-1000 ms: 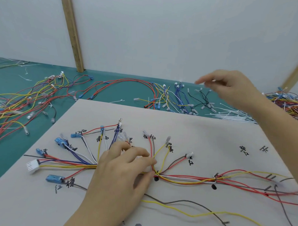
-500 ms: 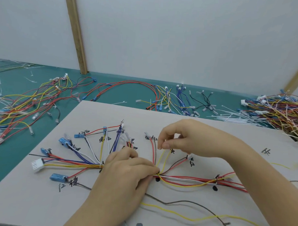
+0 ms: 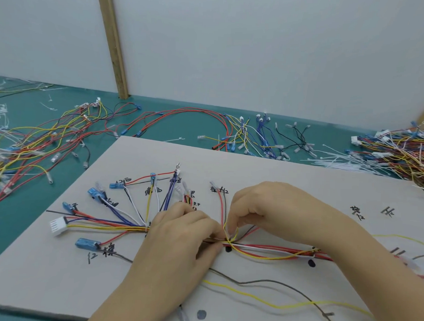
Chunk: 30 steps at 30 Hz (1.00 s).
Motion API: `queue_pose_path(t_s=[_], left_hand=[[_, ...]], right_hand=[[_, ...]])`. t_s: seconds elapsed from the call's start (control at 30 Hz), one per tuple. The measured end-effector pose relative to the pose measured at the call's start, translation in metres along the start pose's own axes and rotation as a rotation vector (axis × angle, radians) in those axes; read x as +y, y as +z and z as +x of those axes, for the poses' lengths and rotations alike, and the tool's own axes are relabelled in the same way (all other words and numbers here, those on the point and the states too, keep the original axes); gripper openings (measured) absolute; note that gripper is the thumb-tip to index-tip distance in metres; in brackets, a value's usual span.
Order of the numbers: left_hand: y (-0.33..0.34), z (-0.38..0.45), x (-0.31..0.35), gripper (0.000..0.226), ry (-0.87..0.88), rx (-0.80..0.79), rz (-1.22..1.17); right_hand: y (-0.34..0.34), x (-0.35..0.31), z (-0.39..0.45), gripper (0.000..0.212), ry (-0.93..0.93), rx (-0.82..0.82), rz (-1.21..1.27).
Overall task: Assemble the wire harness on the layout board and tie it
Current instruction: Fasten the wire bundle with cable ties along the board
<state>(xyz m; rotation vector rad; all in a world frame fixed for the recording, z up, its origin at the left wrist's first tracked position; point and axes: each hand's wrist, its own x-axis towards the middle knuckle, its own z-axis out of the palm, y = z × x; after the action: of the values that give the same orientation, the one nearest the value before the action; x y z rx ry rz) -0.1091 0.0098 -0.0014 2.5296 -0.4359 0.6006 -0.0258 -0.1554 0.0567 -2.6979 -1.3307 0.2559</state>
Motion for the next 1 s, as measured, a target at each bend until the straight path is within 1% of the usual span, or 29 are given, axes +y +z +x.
queue_pose_path(t_s=[0.07,0.13,0.3,0.4,0.6,0.77,0.9,1.0], left_hand=[[0.0009,0.0006,-0.0005,0.023,-0.007,0.0,0.01],[0.0024,0.0009,-0.0008,0.023,-0.008,0.016,0.014],[0.0034,0.0002,-0.0016,0.026,-0.004,0.034,0.027],[0.0038,0.0005,-0.0021,0.027,0.015,0.03,0.057],[0.0041,0.0001,-0.0017,0.026,0.029,0.05,0.102],[0.0035,-0.0003,-0.0006,0.028,0.029,0.044,0.121],[0.0023,0.0003,0.0017,0.028,0.038,0.02,0.158],[0.0022,0.0,0.0028,0.028,0.049,0.008,0.172]], right_hand=[[0.0019,-0.0037,0.0007,0.025,-0.036,0.013,-0.031],[0.0021,-0.0051,0.0025,0.024,-0.081,0.013,0.017],[-0.0013,0.0001,0.0032,0.021,-0.023,0.033,0.183],[-0.0004,0.0041,0.0026,0.028,0.02,0.046,0.235],[0.0075,-0.004,0.0048,0.032,-0.013,0.02,0.28],[0.0047,-0.0019,0.0036,0.033,0.004,0.034,0.199],[0.001,0.0017,0.0029,0.038,-0.01,0.034,0.136],[0.0046,0.0007,0.0034,0.032,-0.037,0.019,0.073]])
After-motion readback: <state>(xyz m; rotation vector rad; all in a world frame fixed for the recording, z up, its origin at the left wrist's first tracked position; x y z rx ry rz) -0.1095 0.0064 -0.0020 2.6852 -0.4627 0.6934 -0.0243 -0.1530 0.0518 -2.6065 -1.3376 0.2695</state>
